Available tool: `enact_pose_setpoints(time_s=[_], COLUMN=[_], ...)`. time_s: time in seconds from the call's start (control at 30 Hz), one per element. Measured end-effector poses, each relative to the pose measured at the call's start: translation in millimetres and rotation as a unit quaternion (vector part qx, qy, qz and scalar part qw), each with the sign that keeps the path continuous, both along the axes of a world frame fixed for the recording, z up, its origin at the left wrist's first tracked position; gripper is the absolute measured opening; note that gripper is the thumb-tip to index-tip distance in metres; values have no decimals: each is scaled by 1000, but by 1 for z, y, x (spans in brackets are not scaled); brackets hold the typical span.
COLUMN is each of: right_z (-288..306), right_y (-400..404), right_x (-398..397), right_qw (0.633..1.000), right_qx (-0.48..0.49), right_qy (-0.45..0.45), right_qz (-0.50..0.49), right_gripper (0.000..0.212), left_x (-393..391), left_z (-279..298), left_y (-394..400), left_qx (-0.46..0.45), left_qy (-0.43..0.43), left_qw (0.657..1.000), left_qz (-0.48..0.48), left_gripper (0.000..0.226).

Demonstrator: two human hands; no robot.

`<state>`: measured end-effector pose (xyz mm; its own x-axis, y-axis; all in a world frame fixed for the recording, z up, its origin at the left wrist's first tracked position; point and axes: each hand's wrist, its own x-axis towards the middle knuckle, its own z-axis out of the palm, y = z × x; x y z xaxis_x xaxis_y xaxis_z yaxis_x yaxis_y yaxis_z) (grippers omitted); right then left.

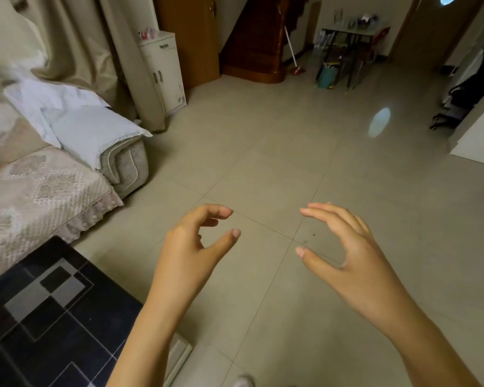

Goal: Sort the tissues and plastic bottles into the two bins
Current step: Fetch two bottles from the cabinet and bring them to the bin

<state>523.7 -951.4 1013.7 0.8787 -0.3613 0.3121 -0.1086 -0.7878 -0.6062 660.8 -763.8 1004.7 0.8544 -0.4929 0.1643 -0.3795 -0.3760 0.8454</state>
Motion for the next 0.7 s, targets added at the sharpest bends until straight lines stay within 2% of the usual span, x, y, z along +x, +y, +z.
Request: enact_pose_setpoints(time_s=[0.27,0.7], right_z=[-10,-16], right_y=[-43,-191], right_x=[127,359], right_qw=[999,993], right_qx=[20,41], right_qy=[-7,6], right_qz=[38,110], right_gripper=[48,46], left_x=[103,320], left_z=[-5,-9], left_y=[-36,-171], left_qx=[-28,-7], left_qy=[10,5], left_qw=[999,994], left_qz=[40,108], left_gripper=[23,20])
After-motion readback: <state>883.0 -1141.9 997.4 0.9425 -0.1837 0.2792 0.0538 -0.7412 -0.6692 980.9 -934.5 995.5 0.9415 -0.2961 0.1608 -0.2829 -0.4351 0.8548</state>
